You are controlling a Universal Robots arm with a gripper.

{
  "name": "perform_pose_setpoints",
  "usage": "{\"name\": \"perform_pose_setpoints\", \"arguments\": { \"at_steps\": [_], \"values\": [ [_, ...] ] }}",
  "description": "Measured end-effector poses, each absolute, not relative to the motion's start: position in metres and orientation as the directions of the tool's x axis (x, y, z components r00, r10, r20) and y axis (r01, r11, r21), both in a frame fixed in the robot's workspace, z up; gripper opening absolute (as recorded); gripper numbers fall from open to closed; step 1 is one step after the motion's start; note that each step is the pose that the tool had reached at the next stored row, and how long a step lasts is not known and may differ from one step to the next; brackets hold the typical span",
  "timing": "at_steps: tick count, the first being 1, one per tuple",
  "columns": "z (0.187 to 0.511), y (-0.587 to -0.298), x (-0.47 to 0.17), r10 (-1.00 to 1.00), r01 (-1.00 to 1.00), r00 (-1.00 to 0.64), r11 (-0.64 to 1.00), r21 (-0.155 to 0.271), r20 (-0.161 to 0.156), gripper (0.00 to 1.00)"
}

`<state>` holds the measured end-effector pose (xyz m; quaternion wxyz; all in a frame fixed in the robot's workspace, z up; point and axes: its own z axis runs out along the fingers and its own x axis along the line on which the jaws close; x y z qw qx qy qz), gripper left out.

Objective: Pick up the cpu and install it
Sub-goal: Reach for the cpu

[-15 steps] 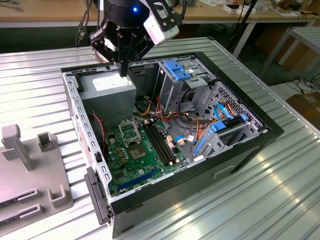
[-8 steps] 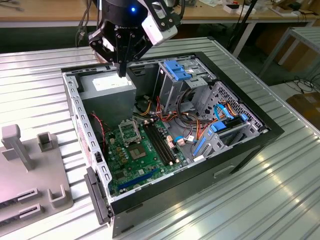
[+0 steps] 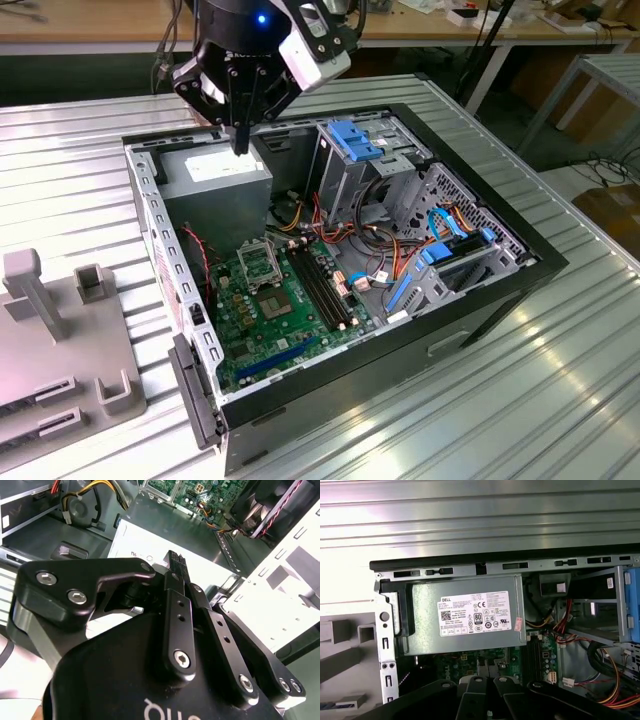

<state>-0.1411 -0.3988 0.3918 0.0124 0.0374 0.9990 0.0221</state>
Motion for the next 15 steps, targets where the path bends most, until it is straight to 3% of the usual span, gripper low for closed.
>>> {"name": "perform_pose_setpoints", "arguments": {
  "at_steps": [15],
  "values": [
    [0.3918, -0.3988, -0.1487, 0.075, 0.074, -0.997, 0.996, 0.045, -0.023, 0.11]
  ]
}}
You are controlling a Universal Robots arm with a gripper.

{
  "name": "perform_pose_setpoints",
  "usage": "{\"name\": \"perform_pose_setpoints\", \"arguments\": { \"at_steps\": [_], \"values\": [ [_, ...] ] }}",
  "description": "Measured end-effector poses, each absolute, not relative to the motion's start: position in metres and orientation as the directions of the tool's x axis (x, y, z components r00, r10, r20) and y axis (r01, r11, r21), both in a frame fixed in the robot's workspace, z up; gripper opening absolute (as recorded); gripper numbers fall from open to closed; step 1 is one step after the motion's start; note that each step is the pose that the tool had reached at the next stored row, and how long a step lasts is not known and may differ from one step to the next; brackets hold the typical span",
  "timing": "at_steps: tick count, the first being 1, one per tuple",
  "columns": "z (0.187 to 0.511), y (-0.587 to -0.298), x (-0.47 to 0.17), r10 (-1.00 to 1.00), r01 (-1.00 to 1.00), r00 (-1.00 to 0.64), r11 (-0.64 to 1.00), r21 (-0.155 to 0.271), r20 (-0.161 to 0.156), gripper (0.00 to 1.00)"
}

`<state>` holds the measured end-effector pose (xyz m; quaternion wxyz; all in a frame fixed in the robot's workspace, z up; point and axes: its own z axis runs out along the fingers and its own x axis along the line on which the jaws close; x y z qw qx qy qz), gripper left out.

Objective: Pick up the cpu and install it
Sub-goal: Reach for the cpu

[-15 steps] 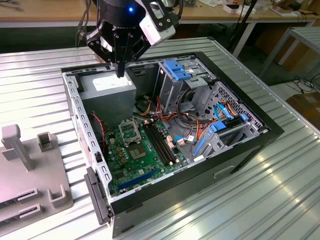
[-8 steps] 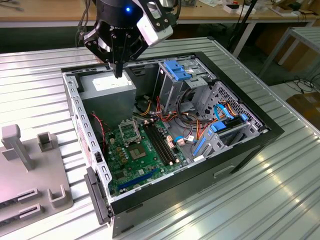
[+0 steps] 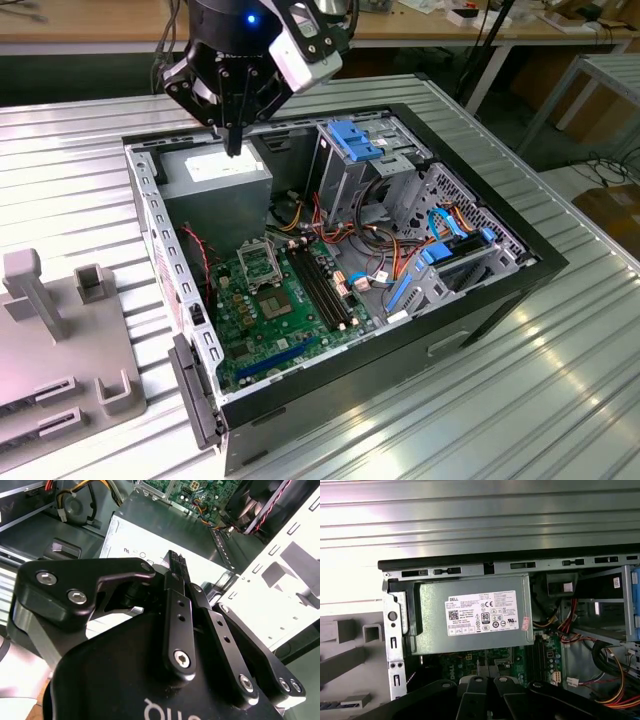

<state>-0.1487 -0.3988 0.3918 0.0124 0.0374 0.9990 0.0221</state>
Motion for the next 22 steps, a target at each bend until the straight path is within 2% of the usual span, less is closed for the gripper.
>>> {"name": "perform_pose_setpoints", "arguments": {
  "at_steps": [22],
  "values": [
    [0.3918, -0.3988, -0.1583, 0.075, 0.074, -0.997, 0.996, 0.045, -0.023, 0.11]
  ]
}}
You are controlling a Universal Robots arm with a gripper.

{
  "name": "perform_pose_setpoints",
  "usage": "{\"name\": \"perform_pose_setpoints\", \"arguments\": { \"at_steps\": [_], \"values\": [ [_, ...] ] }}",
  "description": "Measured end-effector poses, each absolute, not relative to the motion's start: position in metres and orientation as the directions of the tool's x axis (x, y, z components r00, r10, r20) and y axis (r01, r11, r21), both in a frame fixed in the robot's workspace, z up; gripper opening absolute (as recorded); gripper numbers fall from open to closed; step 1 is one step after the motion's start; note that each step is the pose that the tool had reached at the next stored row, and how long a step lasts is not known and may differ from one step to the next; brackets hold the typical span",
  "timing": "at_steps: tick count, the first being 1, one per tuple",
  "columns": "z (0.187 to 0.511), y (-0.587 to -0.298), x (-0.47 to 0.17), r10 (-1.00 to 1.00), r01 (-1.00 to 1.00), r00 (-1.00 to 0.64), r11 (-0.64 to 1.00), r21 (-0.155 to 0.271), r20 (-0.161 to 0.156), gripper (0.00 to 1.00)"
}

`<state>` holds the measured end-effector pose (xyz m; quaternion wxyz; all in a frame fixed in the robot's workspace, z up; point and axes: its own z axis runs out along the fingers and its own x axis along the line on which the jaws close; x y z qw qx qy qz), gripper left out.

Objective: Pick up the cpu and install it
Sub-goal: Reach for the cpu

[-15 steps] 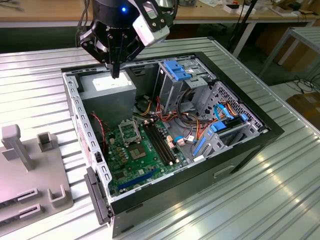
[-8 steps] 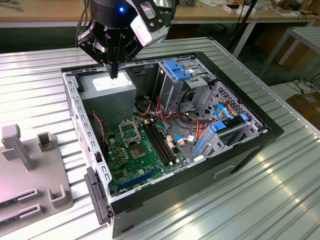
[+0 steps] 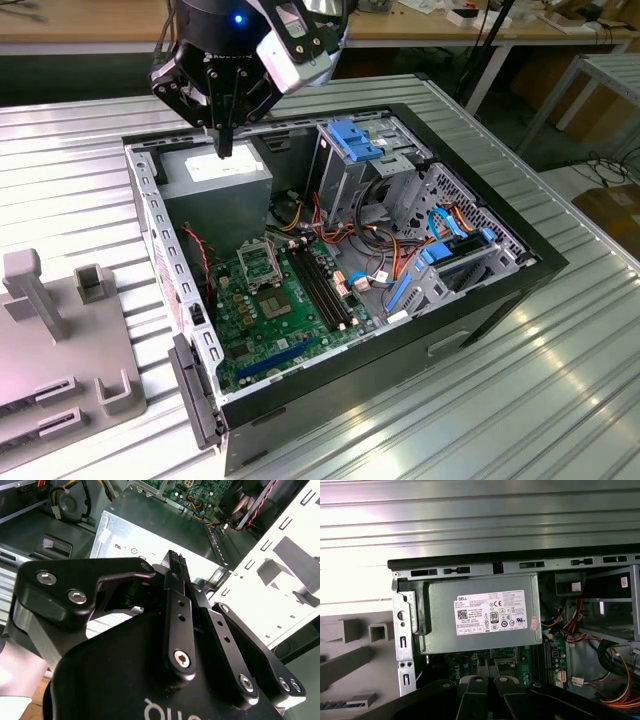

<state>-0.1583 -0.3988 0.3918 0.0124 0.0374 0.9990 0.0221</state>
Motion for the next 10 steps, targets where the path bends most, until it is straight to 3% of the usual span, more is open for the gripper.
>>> {"name": "perform_pose_setpoints", "arguments": {
  "at_steps": [10],
  "values": [
    [0.3918, -0.3988, -0.1623, 0.075, 0.074, -0.997, 0.996, 0.045, -0.023, 0.11]
  ]
}}
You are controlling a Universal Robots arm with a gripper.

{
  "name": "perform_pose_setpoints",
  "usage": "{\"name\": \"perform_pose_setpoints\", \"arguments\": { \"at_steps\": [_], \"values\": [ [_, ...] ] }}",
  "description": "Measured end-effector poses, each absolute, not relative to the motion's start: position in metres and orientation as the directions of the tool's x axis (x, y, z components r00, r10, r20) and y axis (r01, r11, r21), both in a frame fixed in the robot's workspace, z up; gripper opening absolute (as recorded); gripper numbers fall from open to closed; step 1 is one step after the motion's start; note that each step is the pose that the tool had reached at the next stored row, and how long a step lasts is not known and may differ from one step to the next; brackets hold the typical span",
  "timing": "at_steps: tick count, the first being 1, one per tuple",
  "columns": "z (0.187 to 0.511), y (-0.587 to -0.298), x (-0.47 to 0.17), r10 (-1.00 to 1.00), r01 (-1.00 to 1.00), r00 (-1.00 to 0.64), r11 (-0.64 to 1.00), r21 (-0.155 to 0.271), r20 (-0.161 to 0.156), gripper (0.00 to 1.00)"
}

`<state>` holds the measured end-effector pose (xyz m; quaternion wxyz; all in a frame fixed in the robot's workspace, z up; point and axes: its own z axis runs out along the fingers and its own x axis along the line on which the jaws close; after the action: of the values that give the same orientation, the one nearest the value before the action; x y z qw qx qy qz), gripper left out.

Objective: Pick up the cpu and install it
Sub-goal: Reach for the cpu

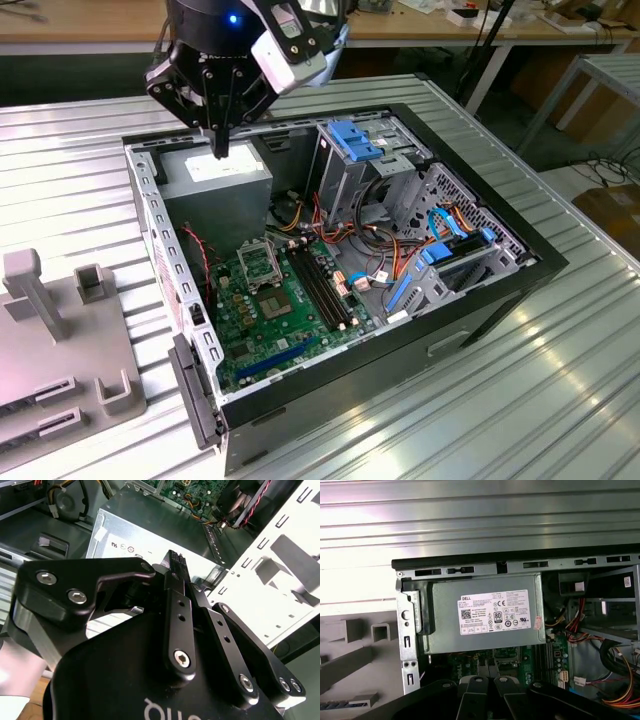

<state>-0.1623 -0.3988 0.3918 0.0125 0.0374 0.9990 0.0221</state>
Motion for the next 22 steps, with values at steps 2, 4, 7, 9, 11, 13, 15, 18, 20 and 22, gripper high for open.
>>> {"name": "perform_pose_setpoints", "arguments": {
  "at_steps": [2, 4, 7, 9, 11, 13, 15, 18, 20, 22],
  "values": [
    [0.3917, -0.3988, -0.1631, 0.075, 0.074, -0.997, 0.996, 0.045, -0.023, 0.11],
    [0.3918, -0.3988, -0.1640, 0.075, 0.074, -0.997, 0.996, 0.045, -0.023, 0.11],
    [0.3917, -0.3988, -0.1651, 0.075, 0.074, -0.997, 0.996, 0.045, -0.023, 0.11],
    [0.3918, -0.3988, -0.1659, 0.075, 0.074, -0.997, 0.996, 0.045, -0.023, 0.11],
    [0.3918, -0.3989, -0.1668, 0.075, 0.074, -0.997, 0.996, 0.045, -0.023, 0.11],
    [0.3918, -0.3988, -0.1678, 0.075, 0.074, -0.997, 0.996, 0.045, -0.023, 0.11],
    [0.3917, -0.3989, -0.1688, 0.075, 0.074, -0.997, 0.996, 0.045, -0.023, 0.11],
    [0.3917, -0.3988, -0.1703, 0.075, 0.074, -0.997, 0.996, 0.045, -0.023, 0.11],
    [0.3917, -0.3989, -0.1712, 0.075, 0.074, -0.997, 0.996, 0.045, -0.023, 0.11],
    [0.3917, -0.3988, -0.1721, 0.075, 0.074, -0.997, 0.996, 0.045, -0.023, 0.11]
  ]
}}
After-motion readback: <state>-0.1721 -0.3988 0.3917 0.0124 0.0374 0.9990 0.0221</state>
